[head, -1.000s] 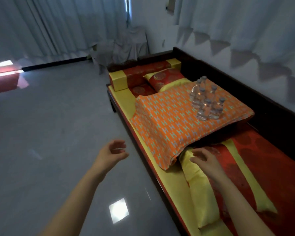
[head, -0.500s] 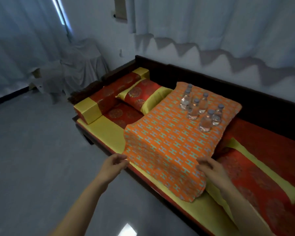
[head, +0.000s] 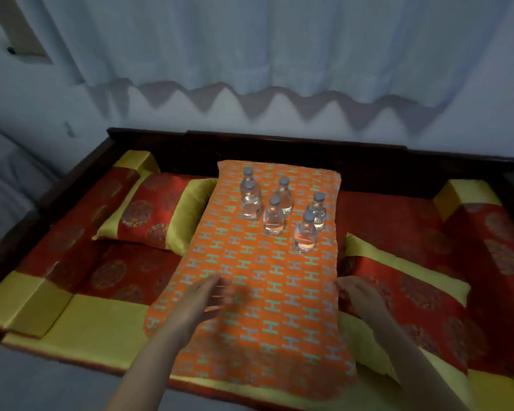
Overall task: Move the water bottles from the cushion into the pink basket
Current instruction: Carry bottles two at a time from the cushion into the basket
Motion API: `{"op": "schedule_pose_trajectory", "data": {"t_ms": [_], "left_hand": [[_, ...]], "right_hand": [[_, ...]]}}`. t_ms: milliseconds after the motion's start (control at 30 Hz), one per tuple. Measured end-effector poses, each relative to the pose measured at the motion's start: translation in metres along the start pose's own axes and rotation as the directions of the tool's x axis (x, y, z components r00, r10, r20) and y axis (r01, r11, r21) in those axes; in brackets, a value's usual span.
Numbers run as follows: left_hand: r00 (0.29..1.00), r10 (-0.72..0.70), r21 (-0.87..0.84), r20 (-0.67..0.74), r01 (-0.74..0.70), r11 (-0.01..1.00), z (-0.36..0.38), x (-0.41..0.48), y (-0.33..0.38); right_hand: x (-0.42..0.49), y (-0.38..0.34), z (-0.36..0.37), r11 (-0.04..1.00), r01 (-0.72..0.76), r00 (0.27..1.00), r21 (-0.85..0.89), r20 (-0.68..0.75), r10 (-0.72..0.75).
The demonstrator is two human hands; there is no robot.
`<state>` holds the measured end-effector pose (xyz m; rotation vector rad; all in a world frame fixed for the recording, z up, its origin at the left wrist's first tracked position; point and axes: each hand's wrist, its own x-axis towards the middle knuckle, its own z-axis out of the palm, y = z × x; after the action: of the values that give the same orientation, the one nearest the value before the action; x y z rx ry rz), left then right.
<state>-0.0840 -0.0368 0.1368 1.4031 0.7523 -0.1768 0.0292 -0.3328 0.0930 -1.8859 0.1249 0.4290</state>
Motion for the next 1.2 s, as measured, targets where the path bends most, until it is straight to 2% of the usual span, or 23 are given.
{"op": "schedule_pose_trajectory", "data": {"t_ms": [67, 167, 300, 467, 567, 667, 800, 900, 1100, 1200], "left_hand": [[1.0, -0.002, -0.076, 0.021, 0.004, 0.997, -0.008, 0.037, 0.022], [0.987, -0.102, -0.214, 0.125, 0.127, 0.968, -0.018, 0.077, 0.029], [0.97, -0.109, -0.344, 0.219, 0.181, 0.921, -0.028, 0.131, 0.041], [0.973, -0.06, -0.51, 0.222, 0.169, 0.843, -0.04, 0.233, 0.073], [0.987, 0.018, -0.367, 0.159, 0.042, 0.929, -0.027, 0.292, 0.087], [0.978, 0.156, -0.019, 0.14, -0.155, 0.988, -0.007, 0.328, 0.098], [0.922, 0.287, 0.217, 0.261, -0.346, 0.913, 0.011, 0.366, 0.092], [0.884, 0.391, 0.335, 0.256, -0.461, 0.822, 0.018, 0.387, 0.08], [0.807, 0.536, 0.512, 0.247, -0.578, 0.635, 0.021, 0.401, 0.071], [0.809, 0.541, 0.534, 0.227, -0.569, 0.626, 0.024, 0.395, 0.074]], "right_hand": [[0.024, -0.012, 0.009, 0.999, -0.037, 0.999, 0.024, -0.018, 0.037], [0.052, -0.01, 0.02, 0.992, -0.125, 0.99, -0.032, -0.063, 0.122], [0.081, -0.02, 0.037, 0.985, -0.139, 0.984, -0.107, -0.126, 0.125], [0.128, -0.034, 0.07, 0.975, -0.195, 0.951, -0.111, -0.264, 0.16], [0.156, -0.039, 0.082, 0.973, -0.2, 0.922, -0.113, -0.358, 0.148], [0.183, -0.038, 0.09, 0.974, -0.174, 0.916, -0.145, -0.386, 0.106], [0.202, -0.032, 0.102, 0.974, -0.161, 0.921, -0.161, -0.38, 0.089], [0.208, -0.031, 0.109, 0.975, -0.135, 0.924, -0.179, -0.379, 0.058], [0.201, -0.035, 0.116, 0.975, -0.108, 0.901, -0.195, -0.433, 0.013], [0.196, -0.034, 0.118, 0.979, -0.113, 0.883, -0.172, -0.469, 0.019]]}}
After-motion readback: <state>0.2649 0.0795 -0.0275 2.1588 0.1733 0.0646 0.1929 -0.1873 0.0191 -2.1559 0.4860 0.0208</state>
